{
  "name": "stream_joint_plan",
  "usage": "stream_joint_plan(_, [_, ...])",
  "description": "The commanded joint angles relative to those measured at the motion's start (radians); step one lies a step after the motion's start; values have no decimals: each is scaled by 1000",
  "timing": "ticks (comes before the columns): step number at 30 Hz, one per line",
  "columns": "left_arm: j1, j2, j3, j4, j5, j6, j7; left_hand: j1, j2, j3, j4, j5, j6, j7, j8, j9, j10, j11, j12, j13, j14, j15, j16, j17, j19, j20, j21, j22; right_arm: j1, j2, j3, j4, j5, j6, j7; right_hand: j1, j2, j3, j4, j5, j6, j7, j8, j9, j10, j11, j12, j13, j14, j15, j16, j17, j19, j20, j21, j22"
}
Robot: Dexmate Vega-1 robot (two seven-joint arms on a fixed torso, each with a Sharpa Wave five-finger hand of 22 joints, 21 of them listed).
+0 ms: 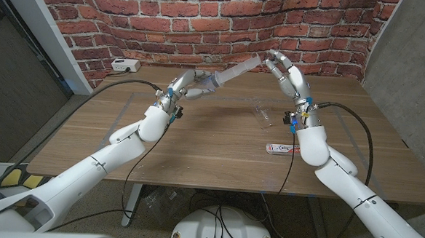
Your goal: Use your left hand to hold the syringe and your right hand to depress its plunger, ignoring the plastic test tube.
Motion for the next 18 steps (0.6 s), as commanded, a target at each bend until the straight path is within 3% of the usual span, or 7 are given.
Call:
stream_joint_plan(1, [-4, -8, 3, 1, 3, 0, -3, 65, 86, 53, 50, 6, 13, 17, -1, 1, -3, 0, -3, 2, 7, -68, -3, 0, 0, 2, -3, 4, 10, -23, -15, -7, -28, 4, -5, 12, 6, 3, -2, 7, -3, -10, -3, 3, 21, -11, 6, 4, 38, -5, 11, 1, 32, 0, 13, 4])
stream_joint_plan(18, [-8, -16, 12, 3, 0, 0, -12, 60, 86, 57, 51, 6, 13, 17, -6, 2, -2, 0, -5, 3, 7, -69, -3, 1, 1, 3, -3, 4, 18, -37, -27, -7, -49, -17, 6, 9, 9, 1, 0, 6, 62, -52, 17, 3, 59, -38, 14, 4, 56, -20, 2, 2, 55, -12, 15, 4])
